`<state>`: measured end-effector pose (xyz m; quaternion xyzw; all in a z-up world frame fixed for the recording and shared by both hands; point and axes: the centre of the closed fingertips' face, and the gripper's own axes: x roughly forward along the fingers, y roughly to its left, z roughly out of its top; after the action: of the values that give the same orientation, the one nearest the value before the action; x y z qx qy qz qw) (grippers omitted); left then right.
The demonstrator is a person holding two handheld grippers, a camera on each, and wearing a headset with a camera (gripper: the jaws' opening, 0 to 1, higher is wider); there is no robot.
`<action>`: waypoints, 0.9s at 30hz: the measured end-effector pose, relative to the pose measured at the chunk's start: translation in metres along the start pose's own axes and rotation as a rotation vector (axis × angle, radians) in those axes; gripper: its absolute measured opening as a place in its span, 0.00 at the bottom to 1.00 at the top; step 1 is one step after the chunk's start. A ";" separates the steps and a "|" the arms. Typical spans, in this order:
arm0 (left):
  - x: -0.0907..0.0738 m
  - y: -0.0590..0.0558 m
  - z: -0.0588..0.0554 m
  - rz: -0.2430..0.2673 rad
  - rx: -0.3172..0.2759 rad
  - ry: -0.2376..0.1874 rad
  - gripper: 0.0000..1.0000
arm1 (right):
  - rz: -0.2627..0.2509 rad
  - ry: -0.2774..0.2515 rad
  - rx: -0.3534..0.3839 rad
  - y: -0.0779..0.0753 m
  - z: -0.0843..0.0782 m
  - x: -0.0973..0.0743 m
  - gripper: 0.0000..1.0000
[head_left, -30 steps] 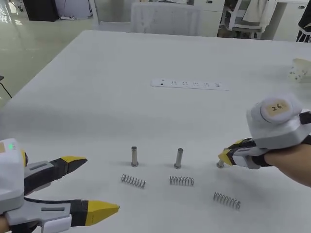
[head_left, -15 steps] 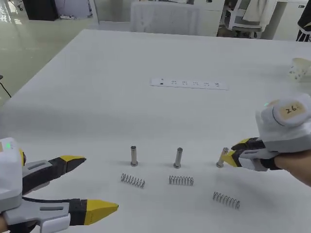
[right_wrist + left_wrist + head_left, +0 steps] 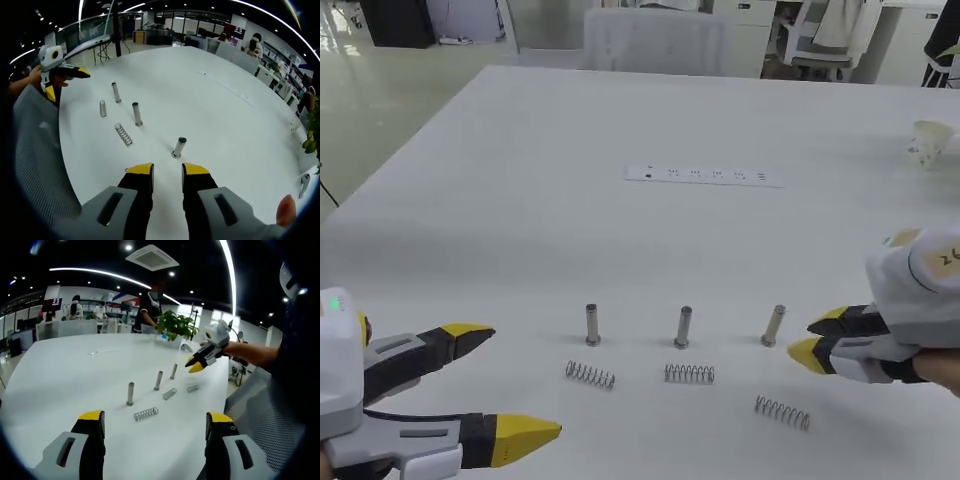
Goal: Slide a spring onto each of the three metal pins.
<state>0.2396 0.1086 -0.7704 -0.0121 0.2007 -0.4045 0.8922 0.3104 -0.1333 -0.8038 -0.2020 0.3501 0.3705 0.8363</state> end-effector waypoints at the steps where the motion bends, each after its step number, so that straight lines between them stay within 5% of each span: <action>1: 0.000 0.000 0.000 0.000 0.000 -0.001 0.79 | 0.010 0.003 -0.005 0.003 -0.002 0.000 0.20; 17: -0.002 -0.003 0.001 -0.003 0.008 0.002 0.79 | 0.138 0.044 -0.050 0.036 -0.029 0.000 0.19; 27: -0.002 -0.004 0.000 -0.005 0.005 0.000 0.79 | 0.163 0.104 -0.101 0.044 -0.044 0.007 0.17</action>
<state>0.2360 0.1076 -0.7686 -0.0102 0.1998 -0.4072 0.8912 0.2614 -0.1278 -0.8417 -0.2336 0.3892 0.4436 0.7728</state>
